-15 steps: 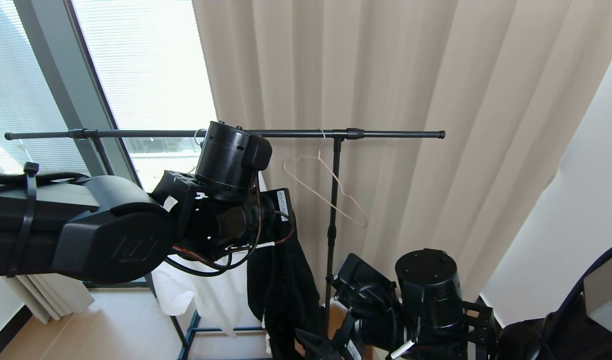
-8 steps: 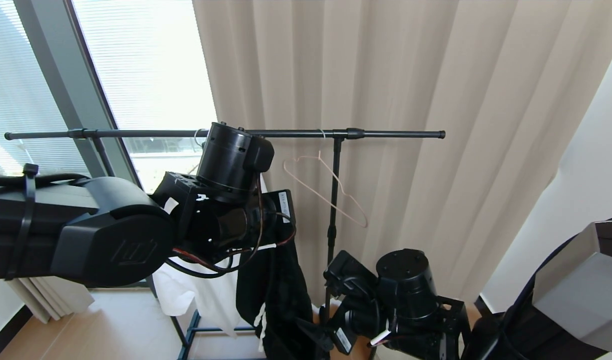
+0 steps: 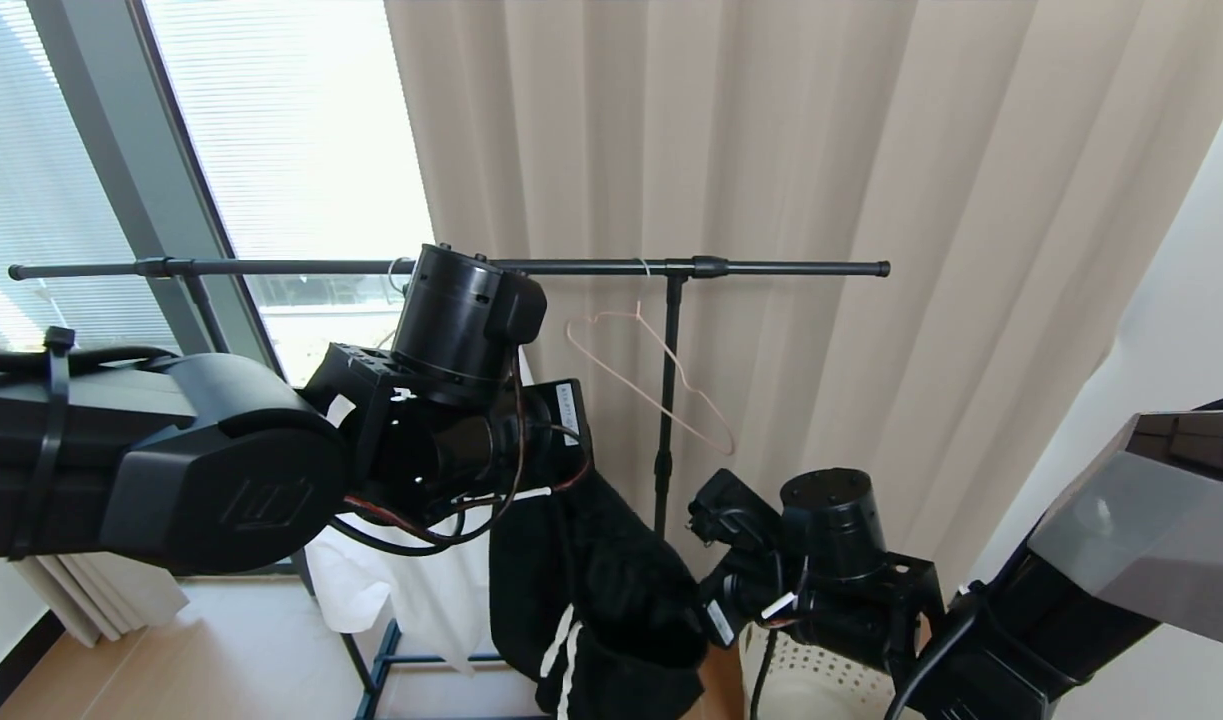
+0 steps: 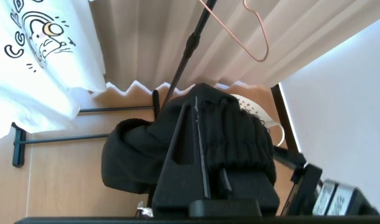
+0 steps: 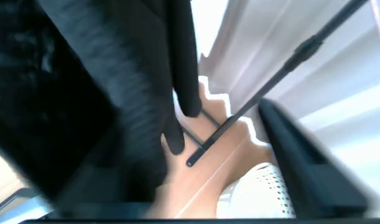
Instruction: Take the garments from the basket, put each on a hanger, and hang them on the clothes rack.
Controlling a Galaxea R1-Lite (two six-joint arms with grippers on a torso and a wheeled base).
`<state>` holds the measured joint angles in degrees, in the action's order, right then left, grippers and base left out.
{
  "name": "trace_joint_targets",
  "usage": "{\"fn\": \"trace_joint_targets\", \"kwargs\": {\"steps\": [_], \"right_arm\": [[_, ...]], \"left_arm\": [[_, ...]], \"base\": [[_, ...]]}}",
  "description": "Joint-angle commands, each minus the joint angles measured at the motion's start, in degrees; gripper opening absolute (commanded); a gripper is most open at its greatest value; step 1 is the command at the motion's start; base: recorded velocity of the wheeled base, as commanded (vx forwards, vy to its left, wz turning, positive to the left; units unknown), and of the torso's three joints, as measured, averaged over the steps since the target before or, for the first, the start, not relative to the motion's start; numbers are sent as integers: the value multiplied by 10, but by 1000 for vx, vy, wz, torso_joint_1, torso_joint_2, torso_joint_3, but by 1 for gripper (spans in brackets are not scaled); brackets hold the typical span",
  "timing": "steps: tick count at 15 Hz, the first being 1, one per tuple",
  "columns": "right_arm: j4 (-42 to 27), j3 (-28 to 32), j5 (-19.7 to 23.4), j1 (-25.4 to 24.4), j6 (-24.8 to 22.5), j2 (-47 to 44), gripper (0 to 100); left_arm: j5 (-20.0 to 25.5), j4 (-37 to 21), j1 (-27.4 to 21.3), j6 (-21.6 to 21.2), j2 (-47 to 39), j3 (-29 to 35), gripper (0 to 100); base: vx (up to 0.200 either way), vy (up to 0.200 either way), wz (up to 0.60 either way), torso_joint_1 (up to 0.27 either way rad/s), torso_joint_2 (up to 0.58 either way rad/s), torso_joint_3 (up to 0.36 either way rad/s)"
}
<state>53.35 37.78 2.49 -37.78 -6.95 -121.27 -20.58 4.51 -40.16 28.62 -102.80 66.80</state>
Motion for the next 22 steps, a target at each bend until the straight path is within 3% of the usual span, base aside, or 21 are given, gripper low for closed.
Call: {"fn": "trace_joint_targets", "kwargs": {"steps": [1, 3, 7, 9, 12, 15, 16, 19, 22], "right_arm": [[1, 7, -1, 15, -2, -1, 0], [1, 14, -3, 37, -3, 9, 0], [-7, 28, -10, 85, -4, 59, 0], [-14, 30, -21, 108, -10, 97, 0], [-24, 30, -35, 109, -14, 120, 0], [-24, 31, -42, 112, -15, 126, 0], [-24, 33, -42, 118, -20, 127, 0], [-23, 31, -48, 125, -35, 129, 0], [-20, 33, -49, 146, -57, 130, 0]], "left_arm": [[0, 0, 1, -4, 1, -5, 0], [0, 0, 1, -14, 1, -15, 0], [10, 12, 1, -72, -10, -69, 0], [26, 52, -1, -109, -31, -112, 0], [41, 108, -22, -126, -51, -153, 0], [41, 124, -26, -134, -51, -164, 0], [41, 124, -26, -133, -50, -164, 100], [43, 125, -26, -132, -40, -171, 100], [91, 149, -22, -132, -22, -194, 100]], "base": [[0, 0, 0, 0, 0, 0], [0, 0, 0, 0, 0, 0], [0, 0, 0, 0, 0, 0], [0, 0, 0, 0, 0, 0], [0, 0, 0, 0, 0, 0], [0, 0, 0, 0, 0, 0], [0, 0, 0, 0, 0, 0], [0, 0, 0, 0, 0, 0], [0, 0, 0, 0, 0, 0]]}}
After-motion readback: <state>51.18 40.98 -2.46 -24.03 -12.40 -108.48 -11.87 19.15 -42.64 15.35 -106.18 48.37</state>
